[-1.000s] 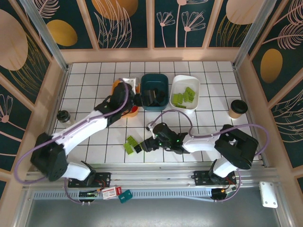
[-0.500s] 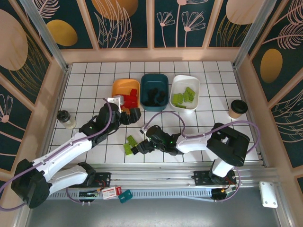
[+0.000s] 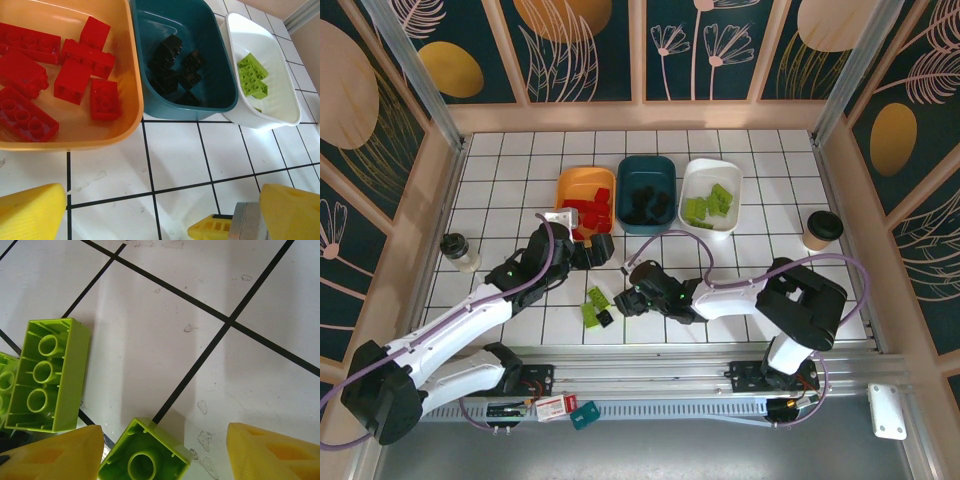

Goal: Sort the legos into containers by color

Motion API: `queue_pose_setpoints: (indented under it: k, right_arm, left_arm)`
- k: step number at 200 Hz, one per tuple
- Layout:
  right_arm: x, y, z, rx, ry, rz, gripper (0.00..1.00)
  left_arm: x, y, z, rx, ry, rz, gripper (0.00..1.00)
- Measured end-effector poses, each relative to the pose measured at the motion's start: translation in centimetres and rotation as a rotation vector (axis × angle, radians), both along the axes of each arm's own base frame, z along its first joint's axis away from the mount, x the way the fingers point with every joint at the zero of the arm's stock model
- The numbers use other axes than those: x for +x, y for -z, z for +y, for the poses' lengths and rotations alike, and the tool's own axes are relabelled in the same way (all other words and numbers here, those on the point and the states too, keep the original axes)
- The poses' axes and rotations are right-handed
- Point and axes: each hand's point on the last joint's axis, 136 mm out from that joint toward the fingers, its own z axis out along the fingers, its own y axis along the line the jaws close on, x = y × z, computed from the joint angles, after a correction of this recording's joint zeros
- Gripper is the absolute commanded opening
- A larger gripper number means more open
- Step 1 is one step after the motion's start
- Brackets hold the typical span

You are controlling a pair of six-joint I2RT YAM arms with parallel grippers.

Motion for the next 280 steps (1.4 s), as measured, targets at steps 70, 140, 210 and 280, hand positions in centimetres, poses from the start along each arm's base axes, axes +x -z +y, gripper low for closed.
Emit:
queue_pose_setpoints:
  k: [70, 140, 210, 280]
  right_arm:
    - [-0.4, 0.6, 0.3, -0.015, -0.024, 0.016, 0.68]
    - [-0.8, 0.8, 0.3, -0.028, -0.037, 0.024, 0.54]
    - [-0.4, 0.0, -0.9, -0.006, -0.017, 0.018, 0.19]
    - [12.6, -12.0, -14.8, 0.229, 0.486, -0.203, 0.17]
  left_arm:
    - [-0.1, 0.4, 0.1, 0.006, 0.0, 0.008, 0.99]
    - [-0.2, 0.6, 0.2, 0.009, 0.0, 0.012, 0.99]
    - [-0.3, 1.2, 0.3, 0.023, -0.004, 0.025, 0.99]
    - [-0.6, 2.3, 0.7, 0.041, -0.008, 0.045, 0.99]
